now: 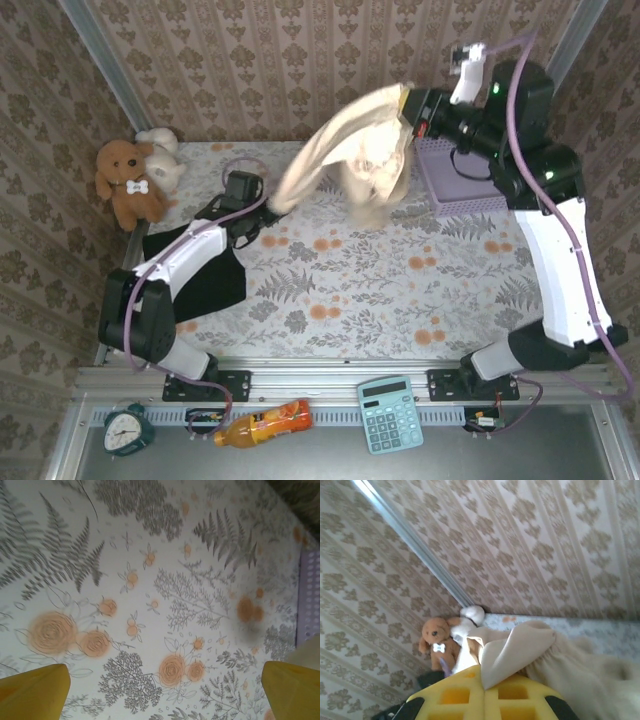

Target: Fold and stack the mixed laundry pile

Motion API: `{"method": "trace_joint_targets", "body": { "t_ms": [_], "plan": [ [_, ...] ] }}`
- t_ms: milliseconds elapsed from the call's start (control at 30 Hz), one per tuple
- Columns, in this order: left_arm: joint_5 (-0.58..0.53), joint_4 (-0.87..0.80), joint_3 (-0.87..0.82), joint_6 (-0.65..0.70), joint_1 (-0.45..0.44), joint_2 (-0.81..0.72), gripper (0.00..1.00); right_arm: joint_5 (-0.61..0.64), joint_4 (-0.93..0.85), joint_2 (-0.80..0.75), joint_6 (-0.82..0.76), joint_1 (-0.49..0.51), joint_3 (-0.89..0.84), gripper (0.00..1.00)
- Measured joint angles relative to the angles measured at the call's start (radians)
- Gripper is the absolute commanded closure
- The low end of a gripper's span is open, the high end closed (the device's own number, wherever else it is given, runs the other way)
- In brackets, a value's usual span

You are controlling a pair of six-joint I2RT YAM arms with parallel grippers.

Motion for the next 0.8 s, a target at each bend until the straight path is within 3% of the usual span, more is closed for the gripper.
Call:
{"method": "trace_joint_targets", "body": {
  "t_ms": [33, 67, 133, 200, 300, 400, 500, 733, 800],
  "plan": [
    [0.003, -0.007, -0.006, 0.01, 0.014, -0.023, 0.0, 0.022, 0.035, -0.028, 0.012, -0.001, -0.113, 0.87],
    [0.005, -0.018, -0.011, 0.018, 0.026, -0.042, 0.0, 0.042, 0.066, -0.039, 0.032, -0.002, -0.218, 0.59],
    [0.007, -0.043, -0.014, 0.038, 0.039, -0.07, 0.0, 0.071, 0.122, -0.012, 0.059, -0.007, -0.386, 0.57],
    [0.014, -0.067, -0.014, 0.056, 0.041, -0.082, 0.0, 0.083, 0.171, 0.082, 0.088, -0.019, -0.513, 0.44],
    [0.027, -0.097, -0.021, 0.066, 0.041, -0.083, 0.0, 0.092, 0.182, 0.282, 0.115, -0.04, -0.617, 0.33],
    [0.033, -0.138, -0.033, 0.066, 0.04, -0.083, 0.0, 0.113, 0.147, 0.379, 0.118, -0.05, -0.681, 0.31],
    [0.031, -0.19, -0.037, 0.066, 0.04, -0.083, 0.0, 0.127, 0.128, 0.332, 0.117, -0.051, -0.749, 0.31],
    [0.04, -0.27, -0.063, 0.062, 0.017, -0.136, 0.0, 0.131, 0.111, -0.014, 0.111, -0.051, -0.952, 0.3],
    [0.049, -0.281, -0.067, 0.06, -0.019, -0.168, 0.02, 0.113, 0.112, -0.079, 0.112, -0.051, -1.006, 0.24]
  ]
}}
